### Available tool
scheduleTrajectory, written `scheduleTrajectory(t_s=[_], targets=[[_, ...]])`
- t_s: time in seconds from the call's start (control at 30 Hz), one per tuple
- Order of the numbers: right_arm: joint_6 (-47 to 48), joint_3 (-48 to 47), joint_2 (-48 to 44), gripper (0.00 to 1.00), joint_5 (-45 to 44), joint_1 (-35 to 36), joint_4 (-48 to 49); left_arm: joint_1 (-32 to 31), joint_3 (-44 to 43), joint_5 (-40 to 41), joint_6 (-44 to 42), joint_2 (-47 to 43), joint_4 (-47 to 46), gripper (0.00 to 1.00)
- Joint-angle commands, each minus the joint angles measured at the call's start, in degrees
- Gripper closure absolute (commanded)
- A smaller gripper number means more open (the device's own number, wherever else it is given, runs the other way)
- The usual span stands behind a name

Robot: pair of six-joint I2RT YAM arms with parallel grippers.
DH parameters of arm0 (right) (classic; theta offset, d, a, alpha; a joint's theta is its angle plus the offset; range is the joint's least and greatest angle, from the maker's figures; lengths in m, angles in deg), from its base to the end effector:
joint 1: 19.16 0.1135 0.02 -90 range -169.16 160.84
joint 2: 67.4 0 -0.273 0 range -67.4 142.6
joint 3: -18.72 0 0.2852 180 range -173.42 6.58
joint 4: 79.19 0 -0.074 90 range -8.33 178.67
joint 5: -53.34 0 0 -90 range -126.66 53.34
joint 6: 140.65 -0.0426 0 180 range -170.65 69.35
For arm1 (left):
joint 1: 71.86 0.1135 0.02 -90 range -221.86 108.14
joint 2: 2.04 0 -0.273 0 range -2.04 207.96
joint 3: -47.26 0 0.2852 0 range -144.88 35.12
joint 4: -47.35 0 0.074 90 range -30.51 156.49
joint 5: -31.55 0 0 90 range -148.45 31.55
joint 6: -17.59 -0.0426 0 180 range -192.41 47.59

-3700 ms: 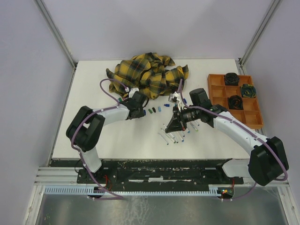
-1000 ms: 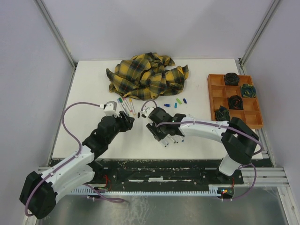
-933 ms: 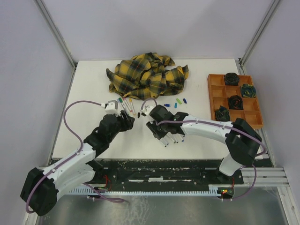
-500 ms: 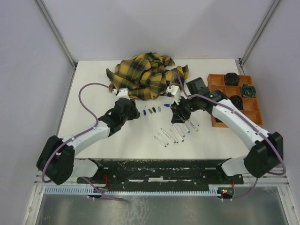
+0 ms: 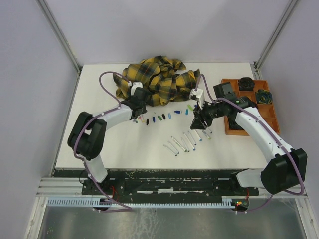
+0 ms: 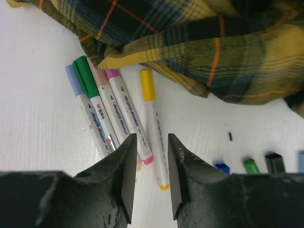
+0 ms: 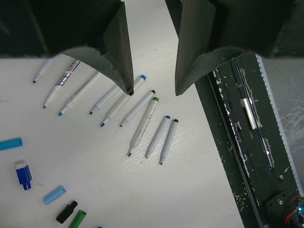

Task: Open the pen caps
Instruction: Place the pen at the center of the board, then pick up the pen from the center of the board.

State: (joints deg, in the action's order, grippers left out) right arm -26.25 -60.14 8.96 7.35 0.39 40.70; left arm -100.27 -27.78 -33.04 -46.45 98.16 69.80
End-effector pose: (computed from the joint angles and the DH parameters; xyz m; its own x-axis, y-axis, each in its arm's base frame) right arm 0.2696 0.1271 0.3029 -0.4804 -0.4859 -0.7302 -0.8673 0.3871 0.3130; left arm 0.3626 -0.1753 0.1779 -0.6608 -0.0921 -0.7449 -0.1267 0.9919 -0.0102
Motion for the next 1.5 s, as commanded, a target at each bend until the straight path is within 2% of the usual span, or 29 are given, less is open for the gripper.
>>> scheduleTrajectory(t_s=[0.0,0.23,0.53,0.7,0.9,1.03,1.27,1.47], targets=[[1.1,0.3,-1.2,0.52,2.3,-0.8,1.3,2.0,-3.9,-0.5,-3.3,3.2,1.9,0.62],[0.6,0.0,0.0,0.52,2.3,-1.0,1.0,2.4,-6.7,-4.5,-2.7,7.4,2.5,0.62],[0.7,-0.1,0.3,0.52,2.7,-1.0,0.8,2.7,-6.2,-4.7,-1.9,9.0,2.9,0.62],[0.6,-0.2,0.3,0.51,3.0,-1.0,0.7,2.9,-5.4,-4.9,-1.4,9.2,3.1,0.68],[0.1,-0.5,0.3,0.51,4.2,-1.0,0.4,2.8,-3.8,-5.1,-1.1,8.3,3.1,0.84],[-0.4,-0.4,0.4,0.51,6.1,-1.0,0.5,2.9,-3.0,-3.6,-1.1,5.7,3.4,0.97],[-2.1,-0.1,1.1,0.51,10.3,-0.9,1.2,2.8,-0.8,-5.3,-2.8,-2.8,2.5,0.97],[-6.1,1.8,1.3,0.51,17.5,-1.0,5.2,2.7,6.5,-14.4,-2.0,-15.4,-3.3,0.97]])
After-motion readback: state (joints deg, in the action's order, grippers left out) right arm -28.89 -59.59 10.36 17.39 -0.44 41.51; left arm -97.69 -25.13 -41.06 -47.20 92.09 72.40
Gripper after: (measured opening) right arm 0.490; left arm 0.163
